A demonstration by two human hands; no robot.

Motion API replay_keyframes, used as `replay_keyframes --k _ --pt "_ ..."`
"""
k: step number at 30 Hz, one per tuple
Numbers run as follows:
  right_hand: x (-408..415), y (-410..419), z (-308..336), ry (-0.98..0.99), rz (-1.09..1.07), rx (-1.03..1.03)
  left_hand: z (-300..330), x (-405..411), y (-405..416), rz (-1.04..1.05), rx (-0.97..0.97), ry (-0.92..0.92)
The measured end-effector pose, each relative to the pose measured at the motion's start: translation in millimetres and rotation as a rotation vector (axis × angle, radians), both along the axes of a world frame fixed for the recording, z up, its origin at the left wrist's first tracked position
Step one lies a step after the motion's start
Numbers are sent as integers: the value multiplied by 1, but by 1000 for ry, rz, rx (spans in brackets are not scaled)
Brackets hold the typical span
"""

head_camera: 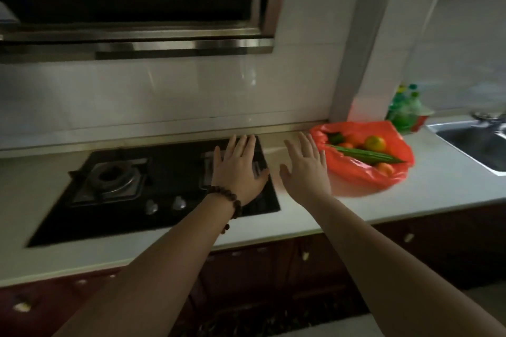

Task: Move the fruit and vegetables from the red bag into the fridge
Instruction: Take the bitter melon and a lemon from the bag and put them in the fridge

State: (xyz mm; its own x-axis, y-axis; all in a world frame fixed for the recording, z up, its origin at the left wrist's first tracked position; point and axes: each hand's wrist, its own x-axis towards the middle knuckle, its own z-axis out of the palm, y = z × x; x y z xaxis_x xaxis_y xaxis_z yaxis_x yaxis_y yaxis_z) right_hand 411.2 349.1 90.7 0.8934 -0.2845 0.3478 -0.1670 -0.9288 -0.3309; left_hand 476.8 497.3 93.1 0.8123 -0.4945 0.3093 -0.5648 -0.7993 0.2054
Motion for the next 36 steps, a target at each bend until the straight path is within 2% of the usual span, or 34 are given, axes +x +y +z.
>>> replay_keyframes --k 10,20,26,36 --pt "-37 -197 -39 21 -61 56 -26 -21 -205 -10 -17 10" --pt "-32 -306 -71 38 -138 165 -58 2 -308 -43 36 42" --pt "11 -343 -98 99 -149 169 -80 43 -346 -46 21 50" --pt "143 -386 -135 307 -44 100 -123 143 -378 33 19 143"
